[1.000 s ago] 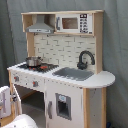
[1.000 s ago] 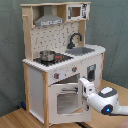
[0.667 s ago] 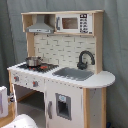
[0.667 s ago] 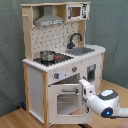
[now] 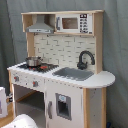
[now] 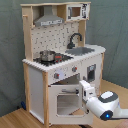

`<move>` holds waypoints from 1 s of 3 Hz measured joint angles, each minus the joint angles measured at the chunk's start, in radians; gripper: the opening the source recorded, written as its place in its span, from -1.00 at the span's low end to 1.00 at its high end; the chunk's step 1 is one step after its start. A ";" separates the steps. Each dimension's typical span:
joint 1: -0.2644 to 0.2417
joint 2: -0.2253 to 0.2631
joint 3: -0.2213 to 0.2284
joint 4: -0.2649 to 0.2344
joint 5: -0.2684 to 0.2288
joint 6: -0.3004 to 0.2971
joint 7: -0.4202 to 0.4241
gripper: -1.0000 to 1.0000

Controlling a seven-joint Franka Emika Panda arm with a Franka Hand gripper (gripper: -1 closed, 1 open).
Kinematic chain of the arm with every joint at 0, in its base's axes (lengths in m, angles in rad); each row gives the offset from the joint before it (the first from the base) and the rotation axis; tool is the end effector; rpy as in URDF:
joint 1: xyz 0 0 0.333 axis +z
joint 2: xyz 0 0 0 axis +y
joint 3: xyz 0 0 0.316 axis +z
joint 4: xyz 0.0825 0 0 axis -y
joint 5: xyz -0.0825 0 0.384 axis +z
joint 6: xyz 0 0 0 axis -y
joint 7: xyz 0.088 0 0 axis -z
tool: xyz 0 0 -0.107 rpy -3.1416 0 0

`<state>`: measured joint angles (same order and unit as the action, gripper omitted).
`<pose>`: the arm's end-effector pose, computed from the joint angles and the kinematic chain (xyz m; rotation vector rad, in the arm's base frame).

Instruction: Play with the kitchen

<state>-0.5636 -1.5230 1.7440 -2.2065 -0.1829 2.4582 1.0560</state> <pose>0.2254 0.5011 0.2413 1.7287 0.4628 1.5610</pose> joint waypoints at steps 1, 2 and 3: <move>0.000 0.000 0.020 0.000 -0.006 -0.004 0.003 1.00; -0.001 0.008 0.010 0.070 -0.083 -0.025 -0.027 1.00; -0.008 0.026 0.010 0.128 -0.111 -0.066 -0.111 1.00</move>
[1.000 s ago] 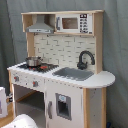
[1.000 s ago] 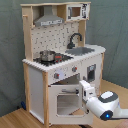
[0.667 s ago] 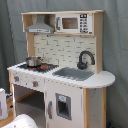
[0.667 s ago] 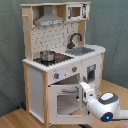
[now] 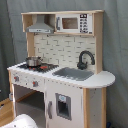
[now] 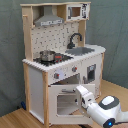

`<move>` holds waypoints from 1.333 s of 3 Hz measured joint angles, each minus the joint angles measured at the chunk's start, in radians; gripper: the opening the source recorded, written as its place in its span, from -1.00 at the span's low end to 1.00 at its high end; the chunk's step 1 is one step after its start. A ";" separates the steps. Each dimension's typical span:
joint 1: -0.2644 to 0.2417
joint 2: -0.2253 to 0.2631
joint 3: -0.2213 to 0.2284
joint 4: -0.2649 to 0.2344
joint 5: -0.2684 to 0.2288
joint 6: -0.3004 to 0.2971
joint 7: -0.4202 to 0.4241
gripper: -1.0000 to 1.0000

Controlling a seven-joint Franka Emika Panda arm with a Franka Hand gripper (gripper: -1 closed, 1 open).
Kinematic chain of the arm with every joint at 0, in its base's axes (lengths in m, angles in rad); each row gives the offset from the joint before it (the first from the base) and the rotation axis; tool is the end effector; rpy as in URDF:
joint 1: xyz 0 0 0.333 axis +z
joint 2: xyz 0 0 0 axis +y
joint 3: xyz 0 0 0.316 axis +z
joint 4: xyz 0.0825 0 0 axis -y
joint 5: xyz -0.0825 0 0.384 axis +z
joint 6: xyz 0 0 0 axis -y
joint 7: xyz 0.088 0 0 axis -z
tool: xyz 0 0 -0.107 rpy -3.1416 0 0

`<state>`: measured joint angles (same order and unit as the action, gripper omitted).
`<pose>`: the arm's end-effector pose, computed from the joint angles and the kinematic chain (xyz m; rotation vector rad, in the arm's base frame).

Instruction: Play with the kitchen

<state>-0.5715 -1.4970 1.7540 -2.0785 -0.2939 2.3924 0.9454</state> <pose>0.1931 0.5486 0.2403 1.5884 0.6550 1.5153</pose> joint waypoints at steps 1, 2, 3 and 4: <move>-0.008 0.009 -0.007 0.033 -0.001 -0.021 -0.099 1.00; -0.013 0.014 -0.036 0.044 -0.001 -0.022 -0.214 1.00; -0.014 0.016 -0.080 0.046 -0.001 -0.019 -0.338 1.00; -0.014 0.023 -0.132 0.045 0.000 -0.021 -0.480 1.00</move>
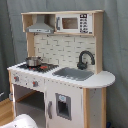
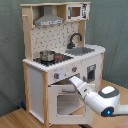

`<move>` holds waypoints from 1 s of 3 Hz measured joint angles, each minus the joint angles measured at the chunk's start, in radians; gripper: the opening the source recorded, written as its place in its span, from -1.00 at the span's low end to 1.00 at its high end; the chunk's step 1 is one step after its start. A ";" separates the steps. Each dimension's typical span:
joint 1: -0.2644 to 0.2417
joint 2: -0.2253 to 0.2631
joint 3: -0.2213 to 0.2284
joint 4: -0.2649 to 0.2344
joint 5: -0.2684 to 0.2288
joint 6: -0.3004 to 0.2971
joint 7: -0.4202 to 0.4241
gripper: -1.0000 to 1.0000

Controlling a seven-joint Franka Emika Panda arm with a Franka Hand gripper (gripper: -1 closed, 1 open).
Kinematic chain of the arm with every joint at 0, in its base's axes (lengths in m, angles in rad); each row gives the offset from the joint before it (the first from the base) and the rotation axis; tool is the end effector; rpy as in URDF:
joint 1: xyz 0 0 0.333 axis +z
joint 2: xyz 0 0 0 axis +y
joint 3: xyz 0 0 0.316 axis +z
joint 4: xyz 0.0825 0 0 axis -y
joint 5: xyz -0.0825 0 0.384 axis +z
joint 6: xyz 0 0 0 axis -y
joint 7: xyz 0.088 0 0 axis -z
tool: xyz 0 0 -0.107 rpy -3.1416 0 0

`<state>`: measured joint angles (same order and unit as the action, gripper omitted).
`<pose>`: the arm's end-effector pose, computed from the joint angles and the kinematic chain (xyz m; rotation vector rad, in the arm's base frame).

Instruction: Play with the kitchen

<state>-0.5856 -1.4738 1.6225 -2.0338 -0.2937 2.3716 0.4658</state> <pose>0.1971 0.5665 0.3206 1.3718 0.8520 1.2648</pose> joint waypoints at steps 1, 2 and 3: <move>-0.001 0.010 -0.038 -0.005 0.001 -0.004 -0.105 1.00; -0.003 0.027 -0.067 -0.016 0.008 -0.004 -0.217 1.00; -0.004 0.049 -0.083 -0.040 0.022 -0.005 -0.316 1.00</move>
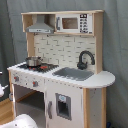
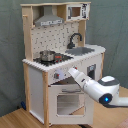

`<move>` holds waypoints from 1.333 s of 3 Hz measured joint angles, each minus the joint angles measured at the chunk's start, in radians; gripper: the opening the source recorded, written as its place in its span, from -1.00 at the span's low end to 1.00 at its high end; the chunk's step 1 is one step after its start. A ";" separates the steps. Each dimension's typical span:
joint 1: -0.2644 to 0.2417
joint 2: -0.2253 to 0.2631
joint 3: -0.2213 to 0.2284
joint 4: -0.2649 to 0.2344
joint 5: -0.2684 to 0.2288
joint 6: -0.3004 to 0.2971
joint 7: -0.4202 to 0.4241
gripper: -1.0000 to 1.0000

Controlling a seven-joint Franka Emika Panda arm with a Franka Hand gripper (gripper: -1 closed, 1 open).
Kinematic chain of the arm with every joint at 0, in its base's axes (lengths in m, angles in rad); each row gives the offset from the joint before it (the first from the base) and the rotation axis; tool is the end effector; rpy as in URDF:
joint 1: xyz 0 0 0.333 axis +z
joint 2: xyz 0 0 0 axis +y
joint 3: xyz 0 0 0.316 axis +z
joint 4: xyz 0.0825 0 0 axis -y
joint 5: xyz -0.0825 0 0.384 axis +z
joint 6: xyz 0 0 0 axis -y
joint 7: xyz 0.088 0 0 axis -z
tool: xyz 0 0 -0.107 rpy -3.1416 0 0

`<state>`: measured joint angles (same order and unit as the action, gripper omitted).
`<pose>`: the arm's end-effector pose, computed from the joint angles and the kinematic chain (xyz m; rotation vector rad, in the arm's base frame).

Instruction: Play with the kitchen

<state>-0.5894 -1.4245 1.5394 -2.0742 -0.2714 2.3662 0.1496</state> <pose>0.2176 0.5445 0.3724 1.3007 0.9412 1.0359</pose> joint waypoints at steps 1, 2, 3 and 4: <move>0.001 0.039 -0.004 -0.043 0.024 0.000 -0.103 1.00; 0.003 0.082 -0.004 -0.077 0.055 0.000 -0.189 1.00; 0.010 0.125 -0.013 -0.099 0.095 -0.006 -0.274 1.00; 0.020 0.166 -0.040 -0.107 0.139 -0.031 -0.367 1.00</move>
<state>-0.5690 -1.2588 1.4991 -2.1811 -0.1328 2.3354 -0.2170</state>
